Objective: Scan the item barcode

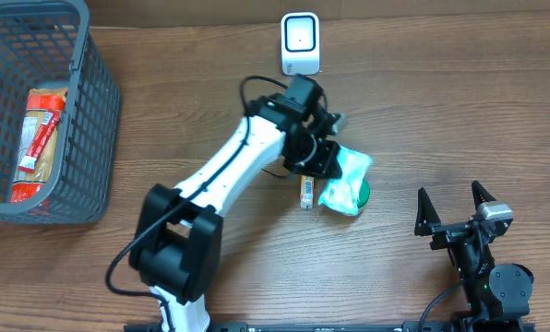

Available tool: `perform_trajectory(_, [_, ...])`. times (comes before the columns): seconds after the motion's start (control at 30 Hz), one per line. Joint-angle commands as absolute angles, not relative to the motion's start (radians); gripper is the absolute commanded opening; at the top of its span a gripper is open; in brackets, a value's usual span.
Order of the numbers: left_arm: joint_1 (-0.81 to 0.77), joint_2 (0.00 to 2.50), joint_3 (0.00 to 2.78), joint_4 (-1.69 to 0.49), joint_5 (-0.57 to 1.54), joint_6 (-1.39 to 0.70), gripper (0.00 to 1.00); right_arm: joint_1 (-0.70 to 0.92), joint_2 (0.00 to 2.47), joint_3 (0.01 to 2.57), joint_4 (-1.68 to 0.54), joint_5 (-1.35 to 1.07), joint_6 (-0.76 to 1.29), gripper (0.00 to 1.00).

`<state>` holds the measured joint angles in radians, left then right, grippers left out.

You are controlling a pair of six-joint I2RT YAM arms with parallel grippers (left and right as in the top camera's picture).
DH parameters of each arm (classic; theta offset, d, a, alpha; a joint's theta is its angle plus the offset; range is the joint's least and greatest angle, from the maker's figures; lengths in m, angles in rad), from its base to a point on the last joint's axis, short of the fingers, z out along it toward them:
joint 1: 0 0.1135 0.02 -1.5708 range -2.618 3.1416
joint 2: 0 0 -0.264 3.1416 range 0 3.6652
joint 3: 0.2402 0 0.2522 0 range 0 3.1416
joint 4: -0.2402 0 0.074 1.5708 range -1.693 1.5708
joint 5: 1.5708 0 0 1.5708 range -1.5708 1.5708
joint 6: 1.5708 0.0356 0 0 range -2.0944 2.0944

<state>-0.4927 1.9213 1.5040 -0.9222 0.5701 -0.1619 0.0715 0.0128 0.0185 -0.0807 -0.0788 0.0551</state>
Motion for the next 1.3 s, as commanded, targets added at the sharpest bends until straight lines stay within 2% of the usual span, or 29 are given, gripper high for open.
perform_trajectory(0.0, [-0.434, 1.814, 1.519, -0.927, 0.633, -0.161, 0.04, 0.065, 0.005, 0.008, -0.077, -0.081, 0.051, 1.00])
perform_trajectory(0.2, [-0.342, 1.736, 1.519, -0.978, 0.605, -0.141, 0.04, 0.065, 0.005, 0.008, -0.077, -0.081, 0.051, 1.00])
perform_trajectory(0.57, [-0.264, 1.730, 1.515, -1.143, 0.197, -0.167, 0.04, 0.065, 0.005, 0.008, -0.077, -0.081, 0.051, 1.00])
perform_trajectory(0.83, [-0.264, 1.734, 1.490, -1.155, 0.176, -0.166, 0.05, 0.065, 0.005, 0.008, -0.077, -0.081, 0.051, 1.00])
perform_trajectory(1.27, [-0.290, 1.739, 1.167, -0.908, 0.177, -0.231, 0.04, 0.065, 0.005, 0.008, -0.077, -0.081, 0.051, 1.00])
